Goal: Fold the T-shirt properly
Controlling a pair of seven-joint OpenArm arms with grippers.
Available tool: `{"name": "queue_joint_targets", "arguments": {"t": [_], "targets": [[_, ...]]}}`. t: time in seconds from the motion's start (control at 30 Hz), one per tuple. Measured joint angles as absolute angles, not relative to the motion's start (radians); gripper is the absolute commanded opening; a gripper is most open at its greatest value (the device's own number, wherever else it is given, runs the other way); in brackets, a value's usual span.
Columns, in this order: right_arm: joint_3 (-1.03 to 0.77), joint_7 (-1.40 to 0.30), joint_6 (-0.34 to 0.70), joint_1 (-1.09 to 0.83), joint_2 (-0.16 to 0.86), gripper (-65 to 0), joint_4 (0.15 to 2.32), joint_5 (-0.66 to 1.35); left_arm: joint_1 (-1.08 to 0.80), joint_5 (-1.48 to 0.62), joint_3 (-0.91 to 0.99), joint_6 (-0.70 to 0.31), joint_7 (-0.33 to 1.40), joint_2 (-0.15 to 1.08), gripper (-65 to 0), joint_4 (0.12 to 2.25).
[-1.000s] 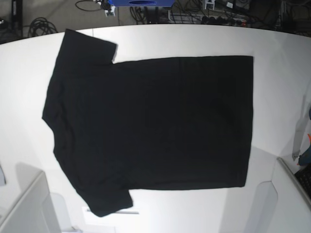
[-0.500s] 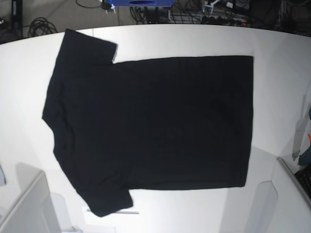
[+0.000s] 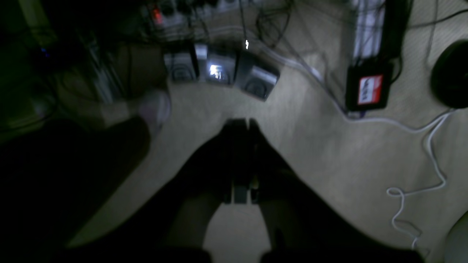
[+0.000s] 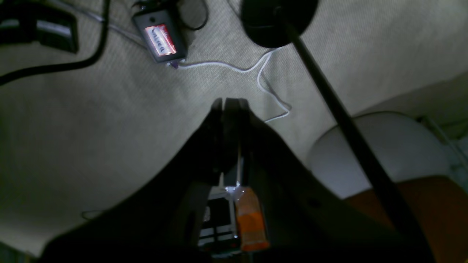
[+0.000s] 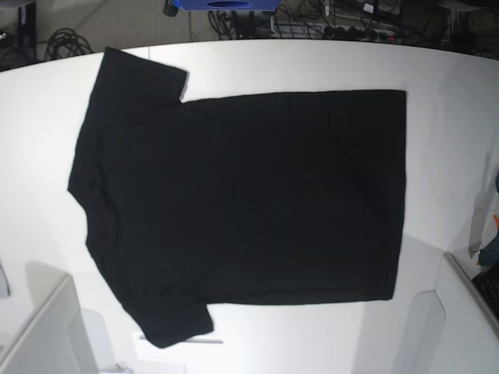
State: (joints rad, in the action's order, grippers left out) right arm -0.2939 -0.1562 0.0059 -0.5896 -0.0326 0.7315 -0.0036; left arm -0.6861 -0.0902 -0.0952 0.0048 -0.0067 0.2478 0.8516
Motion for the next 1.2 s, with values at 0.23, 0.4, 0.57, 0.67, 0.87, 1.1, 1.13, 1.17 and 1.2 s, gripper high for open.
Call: {"name": "queue_joint_targets", "arguments": {"t": [0.23, 0.4, 0.57, 0.67, 0.87, 1.1, 1.13, 1.17, 1.2], "targets": [[-0.445, -0.246, 0.012, -0.797, -0.128, -65.0, 1.285, 0.008, -0.937, -0.431, -0.099, 0.005, 0.01, 0.414, -65.0, 1.22], [-0.516, -0.384, 0.005, -0.862, -0.133, -65.0, 1.641, 0.157, -1.095, -0.485, 0.009, -0.002, -0.005, 0.484, -65.0, 1.559], [-0.603, -0.489, -0.004, -0.848, -0.12, -65.0, 1.925, 0.326, -1.205, -0.403, 0.251, 0.014, 0.02, 0.419, -65.0, 1.791], [-0.595, -0.491, 0.0, -0.814, -0.119, -65.0, 1.991, 0.41, -1.171, -0.284, 0.329, 0.009, -0.004, 0.339, -65.0, 1.86], [-0.599, -0.492, 0.231, -0.727, -0.111, -45.2, 1.99, 0.561, -1.098, -0.255, 0.358, 0.001, 0.024, 0.303, -65.0, 1.86], [-0.601, -0.586, 0.332, -0.625, -0.052, -8.3, 1.938, 0.641, -1.066, -0.54, 0.427, 0.004, 0.027, 0.3, -37.7, 1.854], [-0.61, -0.596, 0.343, -0.605, -0.049, -9.2, 1.916, 0.643, -1.044, -0.565, 0.427, 0.007, 0.046, 0.303, -32.9, 1.843], [-0.628, -0.61, 0.347, -0.591, -0.054, -10.1, 1.901, 0.644, -1.017, -0.575, 0.427, 0.007, 0.079, 0.302, -29.5, 1.835], [-0.651, -0.627, 0.358, -0.578, -0.062, -11.1, 1.891, 0.64, -0.988, -0.592, 0.428, 0.007, 0.11, 0.302, -27.2, 1.823]]}}
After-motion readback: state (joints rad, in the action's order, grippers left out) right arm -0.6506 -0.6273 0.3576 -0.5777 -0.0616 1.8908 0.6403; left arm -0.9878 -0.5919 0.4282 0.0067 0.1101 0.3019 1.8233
